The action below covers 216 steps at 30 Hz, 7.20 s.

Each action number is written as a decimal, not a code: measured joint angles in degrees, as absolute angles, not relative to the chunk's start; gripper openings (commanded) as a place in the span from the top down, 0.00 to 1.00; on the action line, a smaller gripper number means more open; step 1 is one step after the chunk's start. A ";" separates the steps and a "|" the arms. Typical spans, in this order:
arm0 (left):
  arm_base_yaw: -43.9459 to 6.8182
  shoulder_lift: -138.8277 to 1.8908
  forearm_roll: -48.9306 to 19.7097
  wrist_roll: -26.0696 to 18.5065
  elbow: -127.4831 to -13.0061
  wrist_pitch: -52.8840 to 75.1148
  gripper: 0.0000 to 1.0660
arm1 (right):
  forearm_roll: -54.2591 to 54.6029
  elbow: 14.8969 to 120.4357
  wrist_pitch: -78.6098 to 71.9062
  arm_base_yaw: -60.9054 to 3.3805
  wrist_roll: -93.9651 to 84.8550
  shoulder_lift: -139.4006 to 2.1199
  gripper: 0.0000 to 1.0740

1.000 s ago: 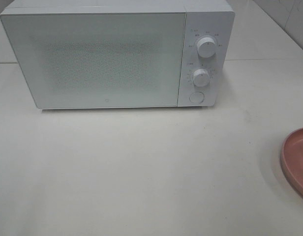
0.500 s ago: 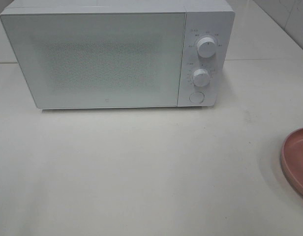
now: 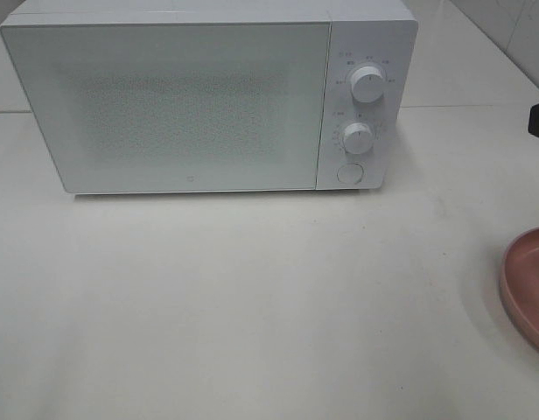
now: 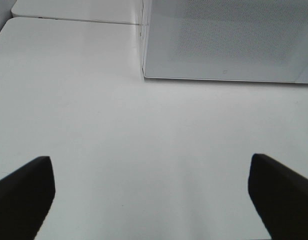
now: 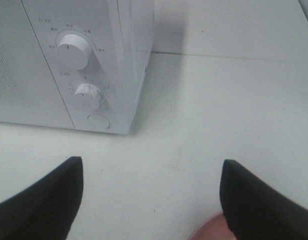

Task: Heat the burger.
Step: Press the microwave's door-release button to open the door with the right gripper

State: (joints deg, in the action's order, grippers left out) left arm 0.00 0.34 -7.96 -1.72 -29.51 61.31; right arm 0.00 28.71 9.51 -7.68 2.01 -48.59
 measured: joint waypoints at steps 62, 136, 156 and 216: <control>0.00 0.34 -7.96 -1.72 -29.51 61.31 0.08 | 47.27 19.88 -69.33 -46.75 -17.99 -98.49 0.31; 0.00 0.34 -7.96 -1.72 -29.51 61.31 0.08 | 35.41 32.14 -62.51 -37.01 80.33 -114.25 1.00; 0.00 0.34 -7.96 -1.72 -29.51 61.31 0.08 | 33.00 42.74 -53.51 -30.19 77.75 -119.63 1.00; 0.00 0.34 -7.96 -1.72 -29.51 61.31 0.08 | 41.48 52.83 -50.99 -29.85 73.91 -124.79 1.00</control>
State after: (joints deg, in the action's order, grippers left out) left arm 0.00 0.34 -7.96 -1.72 -29.51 61.31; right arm 41.48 52.83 -50.99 -29.85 73.91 -124.79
